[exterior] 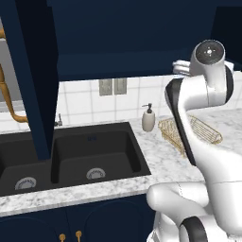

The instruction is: Open the cabinet, pick up the bread from the cabinet and place it in the basket. Then move the basket to the dining counter.

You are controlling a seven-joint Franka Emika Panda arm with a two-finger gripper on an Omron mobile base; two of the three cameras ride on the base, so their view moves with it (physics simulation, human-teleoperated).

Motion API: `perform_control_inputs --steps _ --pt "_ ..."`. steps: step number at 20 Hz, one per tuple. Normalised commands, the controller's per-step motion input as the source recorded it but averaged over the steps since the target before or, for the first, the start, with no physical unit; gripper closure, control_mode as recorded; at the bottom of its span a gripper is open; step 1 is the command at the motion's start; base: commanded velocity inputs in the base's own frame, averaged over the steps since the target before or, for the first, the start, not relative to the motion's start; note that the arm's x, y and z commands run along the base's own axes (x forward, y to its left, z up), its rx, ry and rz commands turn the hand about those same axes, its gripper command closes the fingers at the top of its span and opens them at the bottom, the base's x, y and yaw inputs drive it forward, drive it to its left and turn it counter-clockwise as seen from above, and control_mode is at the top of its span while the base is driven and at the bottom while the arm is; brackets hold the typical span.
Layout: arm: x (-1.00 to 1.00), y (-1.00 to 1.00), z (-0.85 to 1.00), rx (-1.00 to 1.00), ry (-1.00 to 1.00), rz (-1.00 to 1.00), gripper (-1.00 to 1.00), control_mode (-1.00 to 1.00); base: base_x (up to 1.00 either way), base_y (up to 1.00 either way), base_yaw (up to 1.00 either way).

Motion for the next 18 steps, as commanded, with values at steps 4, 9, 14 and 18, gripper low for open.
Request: perform_control_inputs --steps 4,9,14,18 --pt "-0.41 -0.37 -0.86 0.06 0.08 -0.03 1.00 -1.00 0.00 0.00 0.00" --pt "0.06 -0.55 -1.00 0.05 0.02 0.00 1.00 -1.00 0.00 0.00 0.00" --pt "0.41 -0.55 -0.87 0.03 0.14 -0.01 1.00 -1.00 0.00 0.00 0.00" --pt "0.58 -0.48 -0.77 0.03 0.20 0.00 1.00 -1.00 0.00 0.00 0.00"
